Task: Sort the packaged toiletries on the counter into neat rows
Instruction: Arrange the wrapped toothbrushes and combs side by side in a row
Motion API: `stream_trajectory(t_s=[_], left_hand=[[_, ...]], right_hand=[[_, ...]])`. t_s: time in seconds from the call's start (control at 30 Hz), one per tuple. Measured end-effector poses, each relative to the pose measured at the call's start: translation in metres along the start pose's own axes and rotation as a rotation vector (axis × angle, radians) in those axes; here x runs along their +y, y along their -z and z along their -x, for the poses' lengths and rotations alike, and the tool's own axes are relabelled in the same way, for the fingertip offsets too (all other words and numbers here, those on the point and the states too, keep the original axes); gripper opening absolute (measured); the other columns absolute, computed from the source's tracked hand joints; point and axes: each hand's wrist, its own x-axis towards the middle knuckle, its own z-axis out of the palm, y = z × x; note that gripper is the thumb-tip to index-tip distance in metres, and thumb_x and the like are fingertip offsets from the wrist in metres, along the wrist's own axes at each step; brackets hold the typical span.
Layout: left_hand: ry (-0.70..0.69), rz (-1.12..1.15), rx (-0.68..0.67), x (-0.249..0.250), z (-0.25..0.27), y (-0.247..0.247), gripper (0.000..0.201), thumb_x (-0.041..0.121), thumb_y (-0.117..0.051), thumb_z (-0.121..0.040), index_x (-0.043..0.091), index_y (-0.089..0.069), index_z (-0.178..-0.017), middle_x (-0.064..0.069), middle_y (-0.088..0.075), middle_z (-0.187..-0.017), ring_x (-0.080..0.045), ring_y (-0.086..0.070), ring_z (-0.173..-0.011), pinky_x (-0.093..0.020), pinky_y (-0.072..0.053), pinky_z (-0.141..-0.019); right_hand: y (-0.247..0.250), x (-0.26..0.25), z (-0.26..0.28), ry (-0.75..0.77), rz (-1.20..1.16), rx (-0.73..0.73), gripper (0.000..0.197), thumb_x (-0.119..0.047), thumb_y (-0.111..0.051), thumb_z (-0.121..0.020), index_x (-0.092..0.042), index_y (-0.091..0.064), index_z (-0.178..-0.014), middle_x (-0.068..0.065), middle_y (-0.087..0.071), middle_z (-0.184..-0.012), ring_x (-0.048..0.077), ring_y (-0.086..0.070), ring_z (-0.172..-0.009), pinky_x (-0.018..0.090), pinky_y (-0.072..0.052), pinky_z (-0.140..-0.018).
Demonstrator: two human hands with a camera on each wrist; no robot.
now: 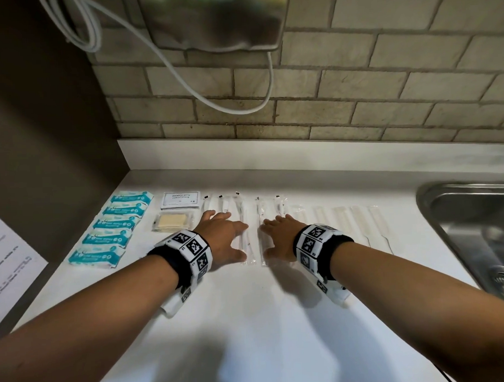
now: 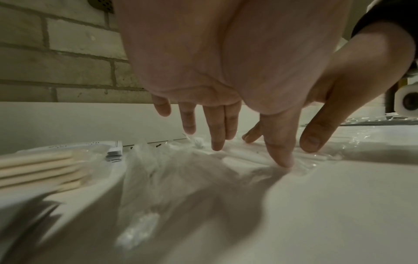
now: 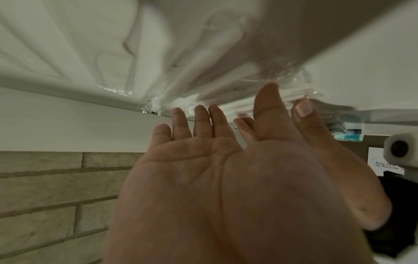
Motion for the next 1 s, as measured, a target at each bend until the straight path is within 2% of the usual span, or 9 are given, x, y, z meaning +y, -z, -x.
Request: stream_trajectory(t_s=[0.2, 0.4, 0.53, 0.7, 0.83, 1.0], left_hand=[[-0.022, -0.010, -0.006, 0.005, 0.002, 0.002, 0.075, 0.060, -0.060, -0.081, 0.032, -0.035, -0.146, 0.009, -0.046, -0.147, -0.015, -0.016, -0.148, -0.040, -0.001, -0.118], [-0.002, 0.053, 0.048, 0.000, 0.009, 0.005, 0.079, 0.061, -0.057, -0.082, 0.033, -0.027, -0.150, 0.007, -0.040, -0.152, -0.016, -0.017, -0.147, -0.042, 0.001, -0.118], [0.069, 0.056, 0.129, -0.015, 0.012, 0.010, 0.067, 0.059, -0.054, -0.085, 0.034, -0.037, -0.145, 0.004, -0.040, -0.152, -0.018, -0.020, -0.145, -0.040, -0.004, -0.115], [0.082, -0.041, 0.045, -0.026, 0.019, 0.006, 0.053, 0.048, -0.046, -0.094, 0.030, -0.041, -0.145, 0.006, -0.042, -0.151, -0.021, -0.018, -0.147, -0.041, -0.005, -0.116], [0.080, -0.036, 0.036, -0.026, 0.021, 0.000, 0.053, 0.049, -0.046, -0.094, 0.031, -0.043, -0.144, 0.006, -0.045, -0.149, -0.021, -0.019, -0.147, -0.042, -0.007, -0.117], [0.073, -0.068, 0.014, -0.027, 0.019, 0.000, 0.053, 0.052, -0.045, -0.093, 0.032, -0.044, -0.143, 0.009, -0.044, -0.149, -0.022, -0.013, -0.149, -0.047, 0.001, -0.117]], right_hand=[[0.000, 0.000, 0.001, -0.020, -0.005, 0.013, 0.068, -0.047, -0.055, -0.088, -0.013, -0.037, -0.144, 0.007, -0.038, -0.149, 0.028, -0.034, -0.137, 0.042, -0.021, -0.118], [0.005, -0.007, 0.003, -0.014, 0.008, 0.072, 0.062, -0.036, -0.045, -0.096, -0.012, -0.027, -0.149, 0.008, -0.026, -0.157, 0.029, -0.022, -0.145, 0.042, -0.014, -0.119], [0.011, -0.022, 0.002, 0.043, 0.013, 0.085, 0.063, -0.037, -0.042, -0.098, -0.013, -0.020, -0.152, 0.008, -0.018, -0.160, 0.031, -0.013, -0.148, 0.042, -0.008, -0.120], [0.007, -0.036, -0.001, 0.041, 0.000, 0.067, 0.057, -0.033, -0.042, -0.098, -0.017, -0.025, -0.150, 0.008, -0.028, -0.156, 0.030, -0.018, -0.146, 0.041, -0.009, -0.120], [0.002, -0.041, -0.006, 0.014, -0.008, 0.035, 0.055, -0.031, -0.040, -0.098, -0.017, -0.027, -0.149, 0.009, -0.032, -0.154, 0.030, -0.020, -0.145, 0.041, -0.009, -0.121], [0.002, -0.042, -0.009, 0.010, -0.025, 0.030, 0.057, -0.030, -0.040, -0.097, -0.015, -0.024, -0.150, 0.009, -0.028, -0.156, 0.030, -0.018, -0.146, 0.042, -0.007, -0.121]])
